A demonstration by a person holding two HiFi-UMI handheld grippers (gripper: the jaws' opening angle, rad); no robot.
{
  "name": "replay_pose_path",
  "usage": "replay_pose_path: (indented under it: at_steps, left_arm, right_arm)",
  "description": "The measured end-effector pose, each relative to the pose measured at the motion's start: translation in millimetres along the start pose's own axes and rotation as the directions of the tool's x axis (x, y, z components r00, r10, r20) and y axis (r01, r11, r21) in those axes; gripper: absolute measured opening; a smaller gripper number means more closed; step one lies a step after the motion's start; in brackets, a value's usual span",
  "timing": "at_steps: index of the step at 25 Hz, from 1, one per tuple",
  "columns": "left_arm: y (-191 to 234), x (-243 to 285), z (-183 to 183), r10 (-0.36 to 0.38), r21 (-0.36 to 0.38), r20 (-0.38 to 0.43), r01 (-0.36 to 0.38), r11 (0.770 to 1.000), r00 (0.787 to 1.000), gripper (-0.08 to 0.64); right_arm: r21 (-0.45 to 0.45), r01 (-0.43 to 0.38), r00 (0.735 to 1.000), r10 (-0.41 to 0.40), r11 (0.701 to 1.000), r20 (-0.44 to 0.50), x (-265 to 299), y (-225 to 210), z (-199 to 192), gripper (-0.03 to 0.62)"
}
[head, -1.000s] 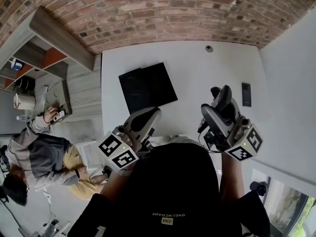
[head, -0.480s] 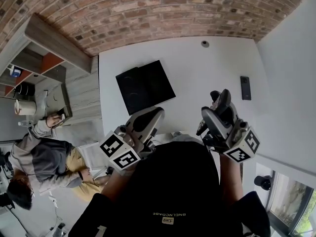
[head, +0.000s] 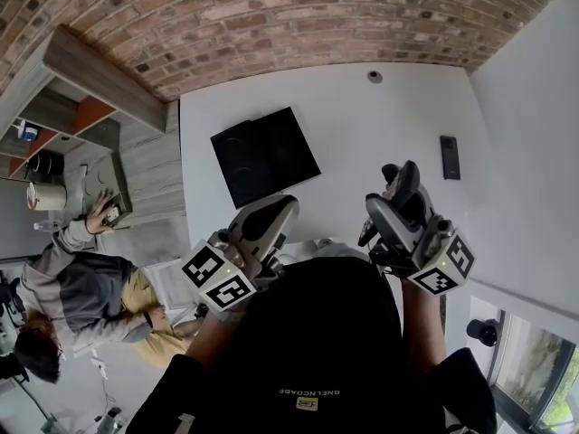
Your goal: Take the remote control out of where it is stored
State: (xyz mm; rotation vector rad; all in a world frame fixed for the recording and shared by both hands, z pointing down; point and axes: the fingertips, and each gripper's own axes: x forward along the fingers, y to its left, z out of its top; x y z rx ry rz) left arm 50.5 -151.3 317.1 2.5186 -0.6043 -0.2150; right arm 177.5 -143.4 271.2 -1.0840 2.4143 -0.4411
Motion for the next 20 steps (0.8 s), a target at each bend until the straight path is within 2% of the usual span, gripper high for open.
replay_pose_path:
  at_steps: [20]
  left_arm:
    - [4.9, -9.3, -0.2, 0.035, -0.006, 0.011, -0.035, 0.999, 0.999, 0.006]
  right_arm:
    - [0.013, -0.027, 0.999, 0.027, 1.000, -0.039, 12.2, -1.0, -11.1, 0.245]
